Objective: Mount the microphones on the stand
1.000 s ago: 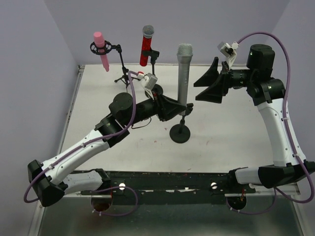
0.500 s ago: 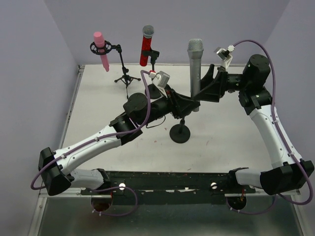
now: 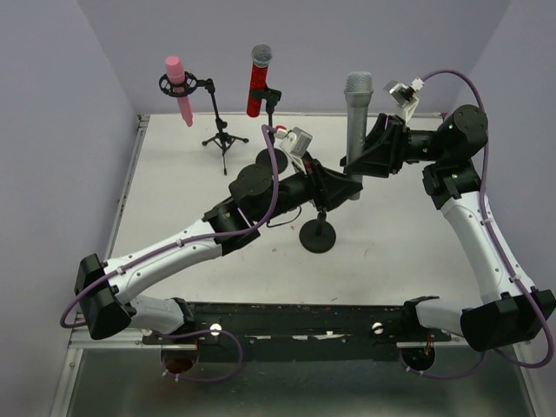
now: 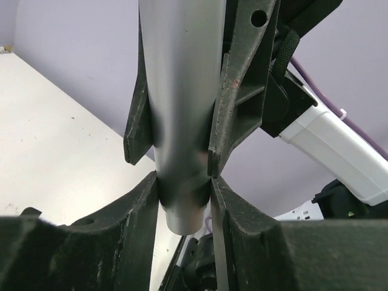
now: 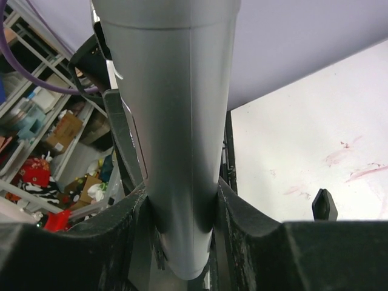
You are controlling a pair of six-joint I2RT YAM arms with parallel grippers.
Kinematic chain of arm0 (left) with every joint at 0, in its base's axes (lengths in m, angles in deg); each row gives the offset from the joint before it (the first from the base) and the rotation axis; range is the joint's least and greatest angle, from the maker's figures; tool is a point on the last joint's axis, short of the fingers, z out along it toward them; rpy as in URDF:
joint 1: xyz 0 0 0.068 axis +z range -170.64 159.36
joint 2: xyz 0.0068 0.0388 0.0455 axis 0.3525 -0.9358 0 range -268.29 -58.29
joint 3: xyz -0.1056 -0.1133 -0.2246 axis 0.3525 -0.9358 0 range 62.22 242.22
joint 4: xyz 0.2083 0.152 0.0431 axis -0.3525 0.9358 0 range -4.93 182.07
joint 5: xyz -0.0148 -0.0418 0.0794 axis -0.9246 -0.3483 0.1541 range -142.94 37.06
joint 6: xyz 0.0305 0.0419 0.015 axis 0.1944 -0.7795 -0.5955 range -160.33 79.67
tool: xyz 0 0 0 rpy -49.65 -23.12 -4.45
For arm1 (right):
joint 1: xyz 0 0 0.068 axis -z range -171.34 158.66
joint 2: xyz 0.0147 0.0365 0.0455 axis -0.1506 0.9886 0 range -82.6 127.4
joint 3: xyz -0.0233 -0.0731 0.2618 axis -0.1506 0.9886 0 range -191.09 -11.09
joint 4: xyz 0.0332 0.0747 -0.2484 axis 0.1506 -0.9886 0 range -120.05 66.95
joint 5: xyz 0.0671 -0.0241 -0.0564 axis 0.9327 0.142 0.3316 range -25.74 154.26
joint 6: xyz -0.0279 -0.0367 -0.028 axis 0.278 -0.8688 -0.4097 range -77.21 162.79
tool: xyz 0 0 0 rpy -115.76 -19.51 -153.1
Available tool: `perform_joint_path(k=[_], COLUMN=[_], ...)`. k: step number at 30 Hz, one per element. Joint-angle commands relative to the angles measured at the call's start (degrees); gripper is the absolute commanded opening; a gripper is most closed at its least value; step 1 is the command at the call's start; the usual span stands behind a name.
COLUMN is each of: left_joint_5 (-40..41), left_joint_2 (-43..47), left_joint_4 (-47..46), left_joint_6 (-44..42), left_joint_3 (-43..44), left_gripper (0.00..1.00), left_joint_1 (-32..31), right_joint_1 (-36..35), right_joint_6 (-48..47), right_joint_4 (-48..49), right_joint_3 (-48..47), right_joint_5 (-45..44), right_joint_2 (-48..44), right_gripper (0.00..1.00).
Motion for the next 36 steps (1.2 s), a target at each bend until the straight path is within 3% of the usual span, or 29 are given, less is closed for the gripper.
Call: perform_joint_path(k=[1, 3, 7, 10, 14, 20, 28, 36], left_joint_5=[-1.9, -3.6, -4.8, -9.3, -14.3, -12.7, -5.3, -5.2], left_joint_2=[4.6, 8.0, 16.5, 20.5, 18.1, 8.0, -1.5, -6.0], left_joint_4=[-1.8, -2.5, 0.3, 1.3, 3.0, 7.1, 8.5, 4.6], left_joint_6=[-3.3, -5.7, -9.9, -9.6, -7.0, -6.7, -9.7, -7.3], left_joint_3=[-1.6, -4.8, -9.2, -10.0, -4.9, 7.1, 14.7, 18.3], left_gripper=[0.58, 0.79, 0.99, 0.99, 0.99, 0.99, 0.98, 0.85], left_joint_1=[-0.2, -0.1, 1.8, 6.5, 11.4, 11.3, 7.1, 6.4], right_joint_1=[-0.2, -0.1, -0.2, -0.2, -0.2, -0.1, -0.1, -0.1], right_joint_6=[-2.7, -13.6, -26.4, -30.4, -32.8, -35.8, -36.0, -36.0], right_joint_4=[-0.4, -10.7, -26.1, -29.0, -30.8, -34.1, -33.8, -33.7], right_joint_3=[-0.4, -3.4, -6.4, -5.7, -5.3, -6.3, -5.3, -5.1], right_joint_5=[3.0, 2.6, 1.3, 0.9, 1.1, 0.9, 1.3, 1.6], right_joint_2=[-1.6, -1.6, -1.0, -1.2, -1.6, -1.7, -2.3, -2.1], right_gripper=[0.15, 0.14, 0.14, 0.14, 0.14, 0.14, 0.14, 0.14])
